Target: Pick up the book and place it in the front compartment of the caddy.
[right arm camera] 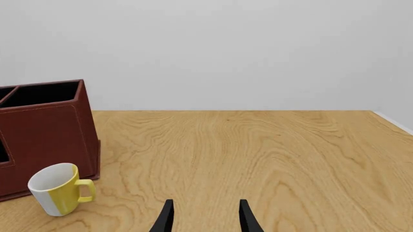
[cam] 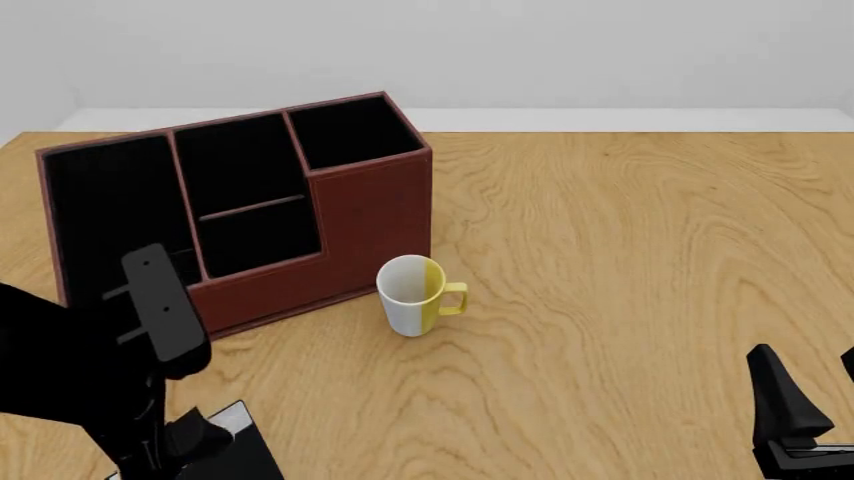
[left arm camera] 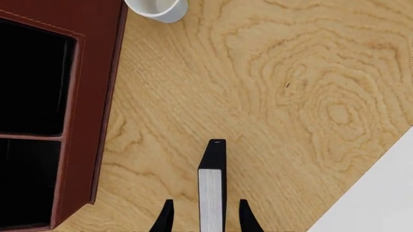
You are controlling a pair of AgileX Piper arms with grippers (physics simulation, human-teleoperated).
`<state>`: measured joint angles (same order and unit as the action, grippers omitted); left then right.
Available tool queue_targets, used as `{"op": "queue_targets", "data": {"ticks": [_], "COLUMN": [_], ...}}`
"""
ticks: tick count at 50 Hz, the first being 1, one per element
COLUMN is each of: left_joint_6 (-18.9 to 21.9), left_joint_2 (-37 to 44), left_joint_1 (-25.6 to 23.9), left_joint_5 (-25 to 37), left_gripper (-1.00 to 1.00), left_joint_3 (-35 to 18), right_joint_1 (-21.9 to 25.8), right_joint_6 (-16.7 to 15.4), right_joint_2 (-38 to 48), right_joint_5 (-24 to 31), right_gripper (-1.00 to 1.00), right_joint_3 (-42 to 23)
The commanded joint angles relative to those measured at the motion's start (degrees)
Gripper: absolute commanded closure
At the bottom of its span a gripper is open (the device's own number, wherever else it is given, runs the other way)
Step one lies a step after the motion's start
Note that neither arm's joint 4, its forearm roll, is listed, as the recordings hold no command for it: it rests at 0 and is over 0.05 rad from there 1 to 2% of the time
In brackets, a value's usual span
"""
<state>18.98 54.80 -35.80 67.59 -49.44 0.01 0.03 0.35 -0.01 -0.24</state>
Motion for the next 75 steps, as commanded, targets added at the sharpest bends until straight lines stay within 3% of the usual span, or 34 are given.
{"op": "queue_targets", "data": {"ticks": [1, 18, 35, 44, 45, 49, 57, 59, 68, 75], "left_joint_6": [-4.9, -10.1, -5.96, -5.63, -5.32, -2.07, -0.43, 2.1, 6.39, 14.2], "left_joint_2": [-0.22, 0.67, 1.37, 1.15, 1.07, 0.84, 0.62, 0.29, -0.34, 0.32], "left_joint_1": [-3.53, -6.51, -1.13, -1.44, -1.17, 0.49, 1.83, 4.05, 5.64, 10.48], "left_joint_5": [-1.51, -8.21, -10.42, -10.45, -10.37, -9.92, -8.43, -7.79, -2.76, 0.12], "left_gripper": [-1.0, -1.0, -1.0, -1.0, 1.0, 1.0, 1.0, 1.0, 1.0, 1.0], "left_joint_3": [4.76, 13.13, 16.98, 17.6, 17.3, 16.22, 14.46, 13.58, 2.28, -5.1], "right_joint_1": [0.0, 0.0, 0.01, 0.0, 0.02, 0.01, 0.0, -0.01, 0.0, 0.0], "right_joint_6": [0.02, -0.01, -0.01, 0.0, 0.0, -0.02, 0.0, -0.01, -0.01, 0.02], "right_joint_2": [-0.01, -0.01, -0.01, 0.0, 0.01, -0.01, 0.0, -0.01, 0.0, 0.0], "right_joint_5": [0.0, 0.0, 0.0, 0.0, 0.0, -0.01, 0.0, 0.0, 0.0, 0.0], "right_gripper": [-1.0, -1.0, -1.0, -1.0, -1.0, -1.0, -1.0, -1.0, -1.0, -1.0], "right_joint_3": [0.0, 0.0, 0.0, 0.0, 0.0, 0.0, 0.0, 0.0, 0.0, 0.0]}}
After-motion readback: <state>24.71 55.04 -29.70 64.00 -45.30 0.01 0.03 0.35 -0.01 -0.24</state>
